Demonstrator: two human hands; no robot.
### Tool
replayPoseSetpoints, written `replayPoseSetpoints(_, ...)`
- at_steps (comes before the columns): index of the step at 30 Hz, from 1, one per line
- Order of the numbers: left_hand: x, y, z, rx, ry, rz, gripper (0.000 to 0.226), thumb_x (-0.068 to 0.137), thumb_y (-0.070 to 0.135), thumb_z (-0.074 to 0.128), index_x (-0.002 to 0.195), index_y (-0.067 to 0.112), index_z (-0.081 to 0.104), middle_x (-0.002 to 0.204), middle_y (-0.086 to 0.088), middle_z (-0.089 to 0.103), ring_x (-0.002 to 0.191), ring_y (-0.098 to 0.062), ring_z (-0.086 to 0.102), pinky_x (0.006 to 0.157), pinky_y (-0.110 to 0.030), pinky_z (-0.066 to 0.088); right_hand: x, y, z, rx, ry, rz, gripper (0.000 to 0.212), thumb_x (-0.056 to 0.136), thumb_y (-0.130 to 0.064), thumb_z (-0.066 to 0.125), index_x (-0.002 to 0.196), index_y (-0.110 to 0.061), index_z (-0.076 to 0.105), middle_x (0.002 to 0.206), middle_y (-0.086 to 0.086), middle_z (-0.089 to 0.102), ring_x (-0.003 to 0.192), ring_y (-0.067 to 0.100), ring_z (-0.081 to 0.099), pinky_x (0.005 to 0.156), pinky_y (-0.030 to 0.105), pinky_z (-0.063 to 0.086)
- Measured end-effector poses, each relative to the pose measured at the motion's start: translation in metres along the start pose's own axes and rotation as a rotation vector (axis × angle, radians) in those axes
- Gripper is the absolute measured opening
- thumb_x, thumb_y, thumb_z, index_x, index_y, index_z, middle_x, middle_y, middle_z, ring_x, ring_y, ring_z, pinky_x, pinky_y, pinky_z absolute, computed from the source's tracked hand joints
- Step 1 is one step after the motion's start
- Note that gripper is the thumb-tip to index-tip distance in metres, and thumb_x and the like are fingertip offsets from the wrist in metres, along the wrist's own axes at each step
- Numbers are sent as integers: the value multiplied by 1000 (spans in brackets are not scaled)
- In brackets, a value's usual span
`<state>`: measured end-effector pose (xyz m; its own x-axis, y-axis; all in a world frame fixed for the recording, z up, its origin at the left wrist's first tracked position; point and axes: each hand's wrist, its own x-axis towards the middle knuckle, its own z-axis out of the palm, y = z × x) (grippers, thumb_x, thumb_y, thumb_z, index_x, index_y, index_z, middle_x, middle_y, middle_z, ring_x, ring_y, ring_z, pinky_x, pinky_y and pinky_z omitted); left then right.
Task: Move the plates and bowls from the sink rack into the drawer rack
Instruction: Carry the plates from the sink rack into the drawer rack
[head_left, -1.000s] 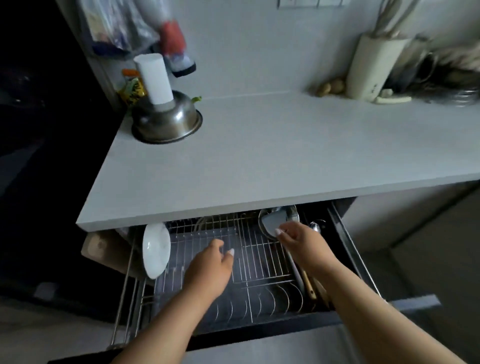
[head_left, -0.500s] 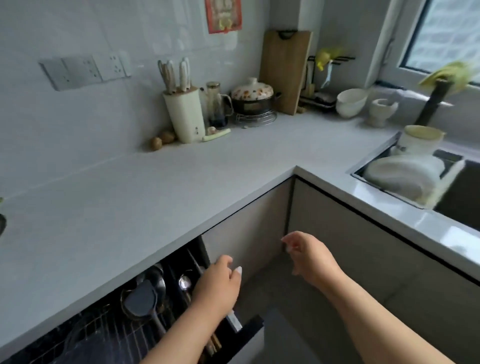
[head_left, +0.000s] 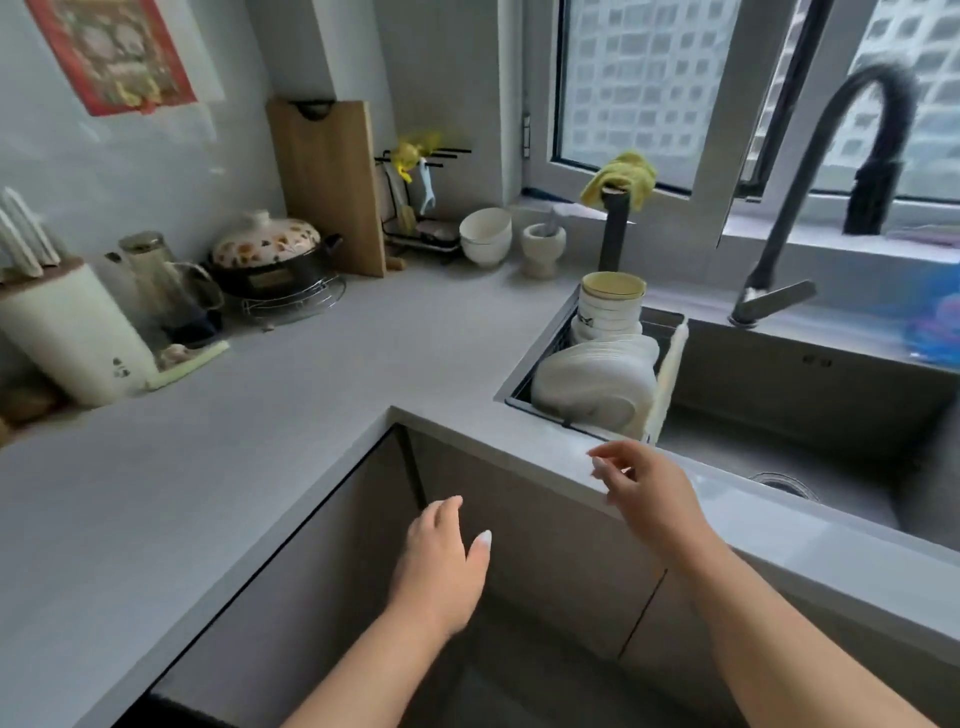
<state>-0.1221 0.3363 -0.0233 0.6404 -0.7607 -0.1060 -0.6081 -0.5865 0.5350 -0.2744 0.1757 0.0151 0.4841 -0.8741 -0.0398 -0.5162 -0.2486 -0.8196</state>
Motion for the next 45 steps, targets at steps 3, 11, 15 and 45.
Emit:
replayPoseSetpoints(3, 47, 11, 0, 71, -40, 52, 68, 100, 49, 32, 155, 19, 4, 163, 0, 1, 149, -16, -1, 122, -35, 4, 45, -5, -14, -57, 83, -7, 12, 93, -34, 56, 95, -27, 66, 86, -5, 69, 82, 16, 65, 72, 34, 52)
replayPoseSetpoints(11, 180, 29, 24, 303, -151, 195, 73, 99, 55, 15, 152, 14, -15, 160, -5, -21, 145, -17, -24, 118, -41, -14, 183, -12, -40, -235, 186, 44, 24, 93, -31, 57, 106, -15, 68, 100, 0, 70, 85, 15, 60, 73, 26, 42)
replayPoseSetpoints(15, 230, 30, 44, 388, -217, 203, 76, 96, 60, 6, 150, 11, -18, 159, -7, -23, 144, -18, -26, 119, -43, -13, 244, -7, -39, -372, 139, 40, 24, 91, -32, 60, 106, -15, 68, 105, 0, 68, 89, 13, 58, 76, 27, 44)
replayPoseSetpoints(45, 246, 23, 54, 479, -219, 199, 72, 96, 60, 4, 147, 15, -21, 155, 3, -25, 145, -13, -21, 120, -40, -11, 314, -34, -58, -532, -68, -290, 27, 90, -23, 62, 107, -4, 71, 104, 14, 70, 93, 26, 62, 80, 25, 42)
